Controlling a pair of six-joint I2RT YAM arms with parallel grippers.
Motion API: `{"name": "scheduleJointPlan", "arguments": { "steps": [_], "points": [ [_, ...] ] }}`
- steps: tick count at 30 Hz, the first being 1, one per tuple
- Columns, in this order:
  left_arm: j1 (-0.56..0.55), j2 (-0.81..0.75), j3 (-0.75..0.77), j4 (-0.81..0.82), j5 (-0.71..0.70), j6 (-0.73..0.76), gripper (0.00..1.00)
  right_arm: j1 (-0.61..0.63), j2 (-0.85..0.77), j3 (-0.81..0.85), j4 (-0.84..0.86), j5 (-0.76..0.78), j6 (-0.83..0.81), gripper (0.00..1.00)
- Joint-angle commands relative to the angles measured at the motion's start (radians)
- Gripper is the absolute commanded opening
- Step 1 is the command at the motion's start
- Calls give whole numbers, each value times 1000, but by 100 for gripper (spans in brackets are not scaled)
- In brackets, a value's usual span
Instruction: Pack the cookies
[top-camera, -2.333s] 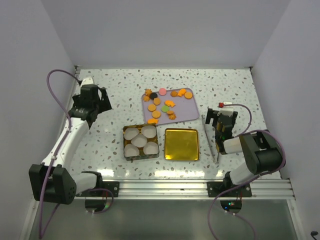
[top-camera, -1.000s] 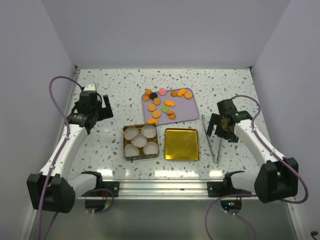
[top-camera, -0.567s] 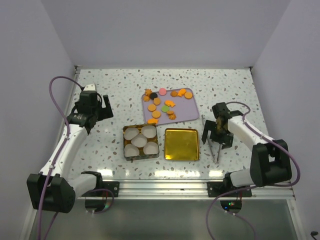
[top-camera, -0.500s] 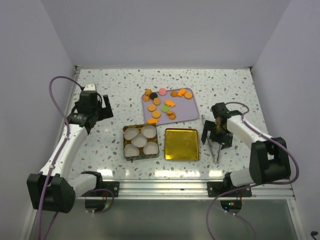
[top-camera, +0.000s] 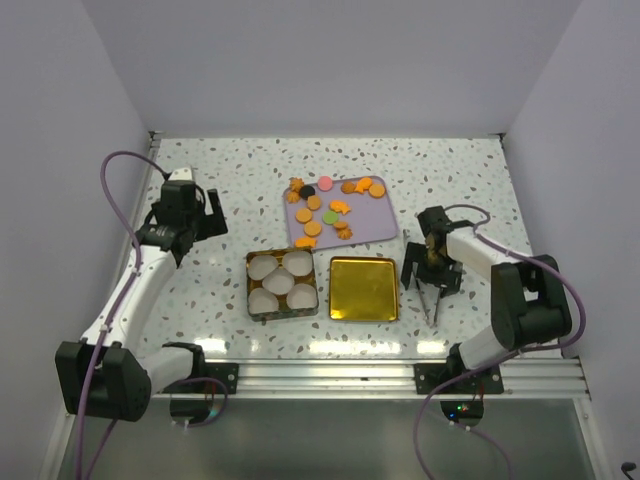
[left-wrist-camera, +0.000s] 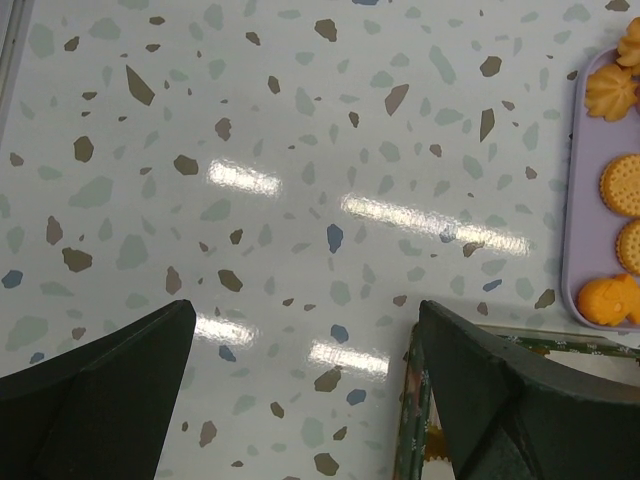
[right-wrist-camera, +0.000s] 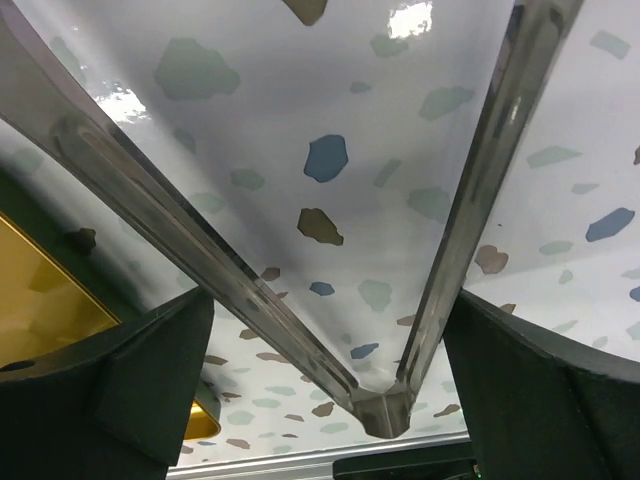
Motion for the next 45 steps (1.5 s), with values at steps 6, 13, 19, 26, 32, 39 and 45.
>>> {"name": "scheduleJointPlan", "arguments": {
  "steps": [6,13,19,26,32,39,45],
  "points": [
    [6,22,17,37,28,-5,100,0,37,3,97,96,-20,92],
    [5,20,17,37,38,-3,100,0,-34,-2,89,152,-18,67],
    [5,19,20,34,55,-8,100,1,-113,32,28,196,-39,61],
    [5,11,55,19,106,-25,100,0,-227,147,-93,141,-32,57],
    [5,14,83,36,158,-37,100,1,-281,296,-165,55,-23,56],
    [5,22,95,28,175,-40,100,35,-262,437,-228,17,-20,53],
    [5,1,83,26,192,-37,100,136,-215,509,-222,-9,23,52]
  ]
}}
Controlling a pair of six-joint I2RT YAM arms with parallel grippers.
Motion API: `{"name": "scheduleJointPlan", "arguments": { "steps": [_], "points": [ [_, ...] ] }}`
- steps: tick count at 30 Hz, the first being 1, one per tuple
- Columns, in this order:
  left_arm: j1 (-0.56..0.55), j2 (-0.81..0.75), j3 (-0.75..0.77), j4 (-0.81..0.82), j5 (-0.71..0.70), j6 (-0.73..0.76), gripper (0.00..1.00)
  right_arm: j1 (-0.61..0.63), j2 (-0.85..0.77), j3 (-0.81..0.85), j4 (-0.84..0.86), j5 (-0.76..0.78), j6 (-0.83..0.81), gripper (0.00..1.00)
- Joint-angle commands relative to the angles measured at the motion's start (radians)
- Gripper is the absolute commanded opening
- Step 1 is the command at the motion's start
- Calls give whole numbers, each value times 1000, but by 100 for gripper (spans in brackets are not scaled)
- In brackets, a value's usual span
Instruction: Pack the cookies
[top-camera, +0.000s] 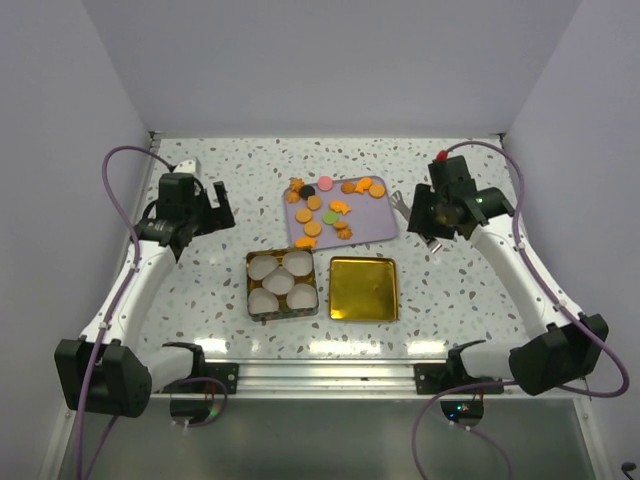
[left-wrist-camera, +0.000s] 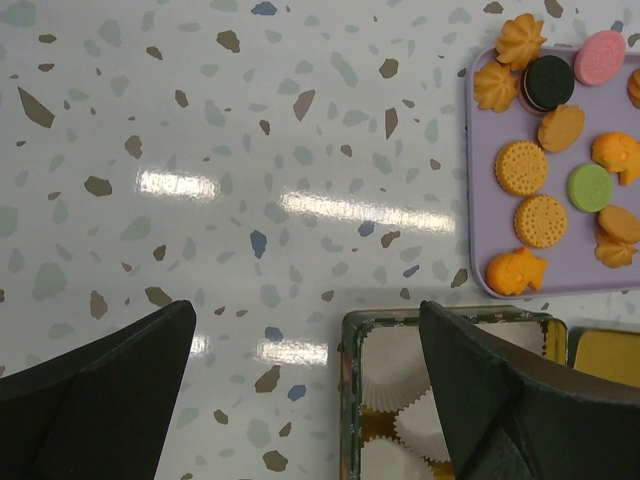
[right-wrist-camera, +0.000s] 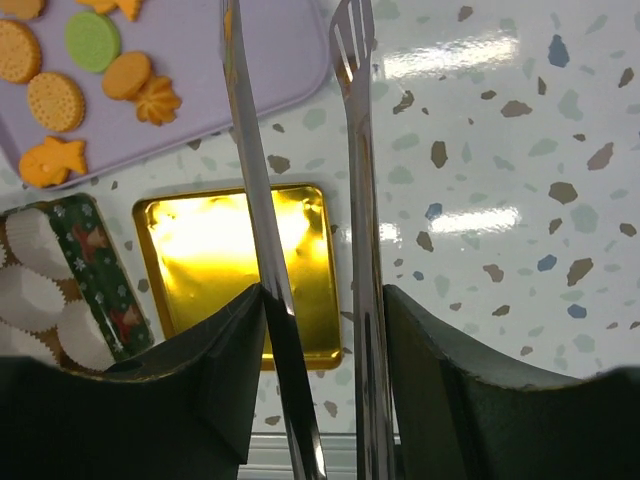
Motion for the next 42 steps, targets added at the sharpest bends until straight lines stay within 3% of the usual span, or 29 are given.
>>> {"name": "scheduleJointPlan", "arguments": {
  "steps": [1,6,8,13,16,23,28,34,42],
  "points": [
    [5,-25,23,29,39,-10,100,104,45,88,-11,-42,37,51],
    [5,-42,20,61,174,10,100,215,136,171,-2,-80,88,51],
    [3,-54,20,105,336,14,100,240,147,194,43,-124,105,51],
    [-5,-48,35,170,599,-74,100,281,186,286,75,-161,131,51],
    [-38,-5,70,187,659,-139,100,303,217,330,97,-187,131,51],
    [-193,186,296,67,619,-271,100,405,260,415,101,-132,92,51],
    [-213,260,377,58,625,-444,100,445,256,399,140,-62,95,51],
    [-219,331,448,-45,598,-457,100,465,249,412,170,-19,95,50],
    [-232,372,463,-43,581,-518,100,473,236,404,216,-11,91,49]
  ]
}}
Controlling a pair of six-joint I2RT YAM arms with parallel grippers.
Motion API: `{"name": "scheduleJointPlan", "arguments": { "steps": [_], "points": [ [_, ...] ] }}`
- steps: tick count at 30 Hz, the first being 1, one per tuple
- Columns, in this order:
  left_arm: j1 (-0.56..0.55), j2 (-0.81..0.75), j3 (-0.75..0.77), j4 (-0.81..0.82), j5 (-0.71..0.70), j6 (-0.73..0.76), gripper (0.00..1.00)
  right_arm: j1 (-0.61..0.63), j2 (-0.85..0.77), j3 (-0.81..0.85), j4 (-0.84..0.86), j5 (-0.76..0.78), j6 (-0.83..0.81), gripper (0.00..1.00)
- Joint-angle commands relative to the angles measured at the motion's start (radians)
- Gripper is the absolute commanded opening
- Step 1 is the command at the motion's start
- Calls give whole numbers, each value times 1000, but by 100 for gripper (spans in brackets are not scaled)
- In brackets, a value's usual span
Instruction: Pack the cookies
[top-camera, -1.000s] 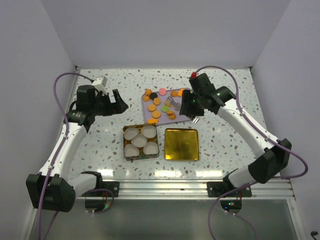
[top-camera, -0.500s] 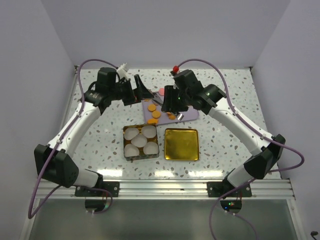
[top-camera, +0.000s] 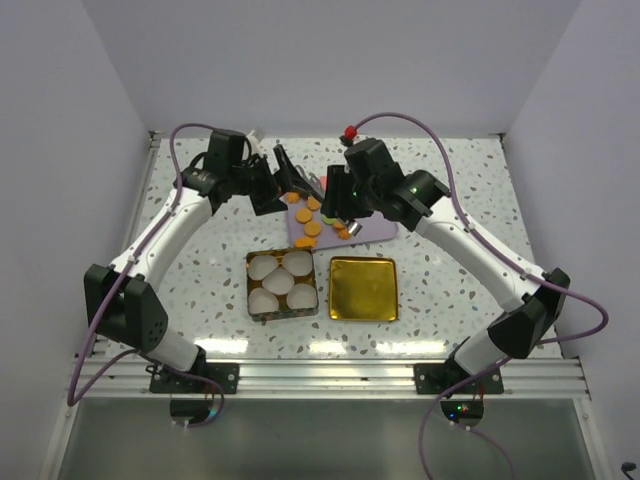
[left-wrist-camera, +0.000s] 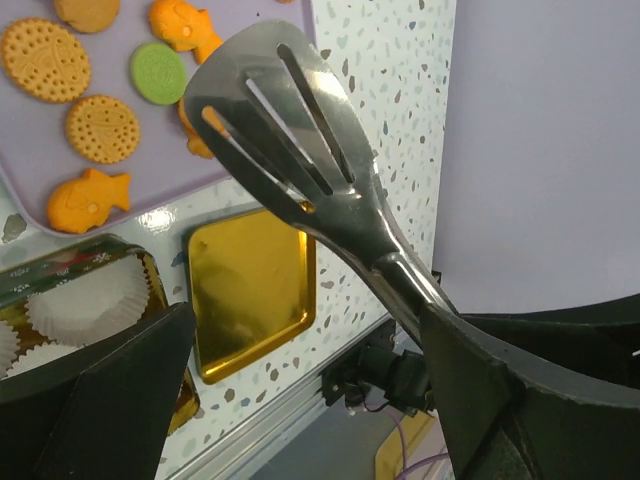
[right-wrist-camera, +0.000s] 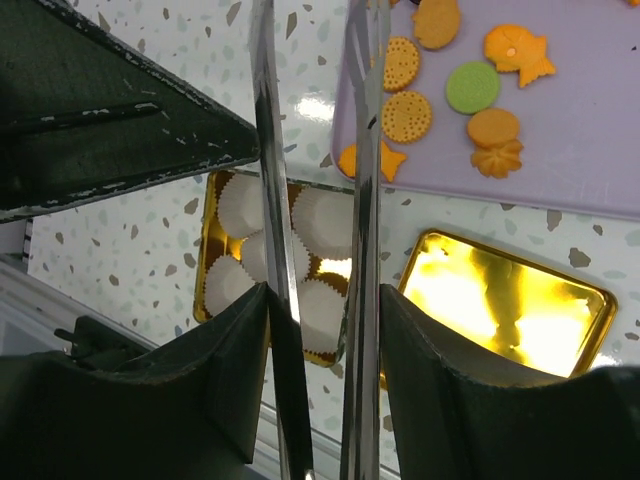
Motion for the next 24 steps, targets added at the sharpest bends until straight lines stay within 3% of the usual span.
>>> {"name": "scheduleJointPlan", "arguments": {
  "steps": [1,15,20,24],
  "points": [
    [-9,11,59,0,3,-58,100,14,-27,30,78,26,-14,49],
    [-23,64,125,22,-14,-155,97,38,-10,51,96,35,-17,49],
    [-30,90,125,54,18,-159,75,46,-8,63,113,35,-25,48],
    [-39,121,147,53,40,-151,64,52,-13,57,122,41,-32,48]
  ]
}}
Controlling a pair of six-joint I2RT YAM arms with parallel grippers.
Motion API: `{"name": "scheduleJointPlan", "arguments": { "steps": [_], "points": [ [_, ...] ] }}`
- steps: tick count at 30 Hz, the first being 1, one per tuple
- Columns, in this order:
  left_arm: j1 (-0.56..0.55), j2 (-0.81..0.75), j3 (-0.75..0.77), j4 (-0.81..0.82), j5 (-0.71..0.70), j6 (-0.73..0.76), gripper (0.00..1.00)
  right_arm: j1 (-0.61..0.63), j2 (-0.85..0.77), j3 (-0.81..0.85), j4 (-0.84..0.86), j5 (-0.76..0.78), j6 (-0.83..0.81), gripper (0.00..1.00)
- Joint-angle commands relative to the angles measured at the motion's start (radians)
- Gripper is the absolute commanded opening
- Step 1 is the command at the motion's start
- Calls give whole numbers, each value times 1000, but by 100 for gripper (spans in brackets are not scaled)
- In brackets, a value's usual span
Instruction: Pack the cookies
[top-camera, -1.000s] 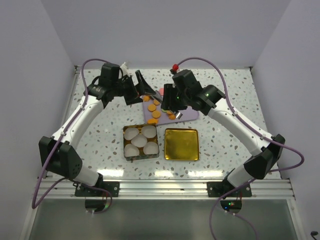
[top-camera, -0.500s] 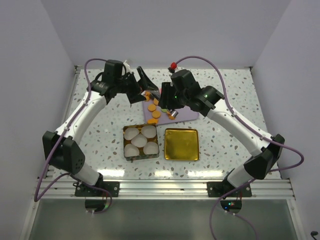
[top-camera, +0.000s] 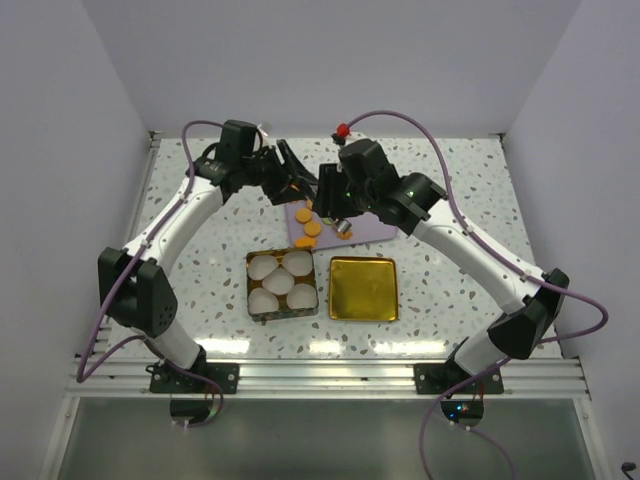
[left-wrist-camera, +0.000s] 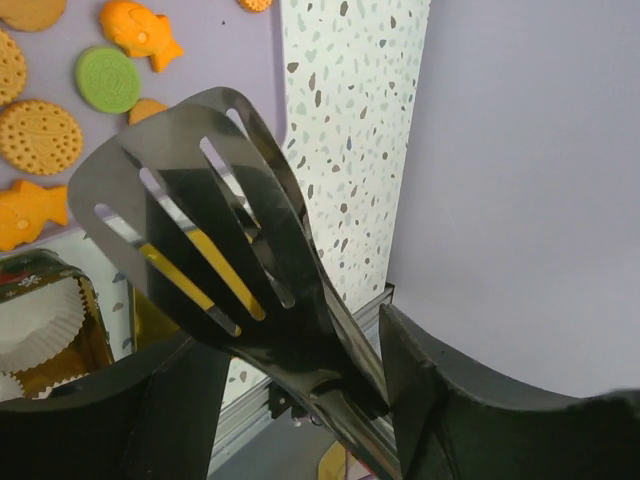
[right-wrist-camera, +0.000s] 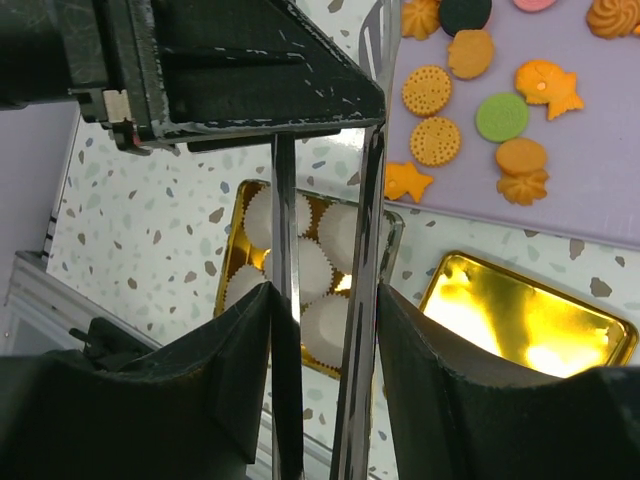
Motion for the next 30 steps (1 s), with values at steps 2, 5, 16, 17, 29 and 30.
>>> {"name": "scheduleJointPlan", "arguments": {
  "steps": [2,5,16,17,29,30],
  "points": [
    [-15,19,43,34,33,0,59,12,-12,41,66,19,-23,48],
    [-15,24,45,34,34,-3,44,14,-13,33,73,19,-23,48],
    [-15,22,50,66,44,-25,9,12,-15,24,87,26,-13,74],
    [-17,19,48,72,44,-28,8,14,-15,24,83,33,-13,79],
    [14,-100,-10,310,83,-71,0,-122,-126,-215,263,-231,195,99],
    [18,-114,-27,376,90,-82,0,-140,-137,-241,323,-263,226,99]
  ]
}}
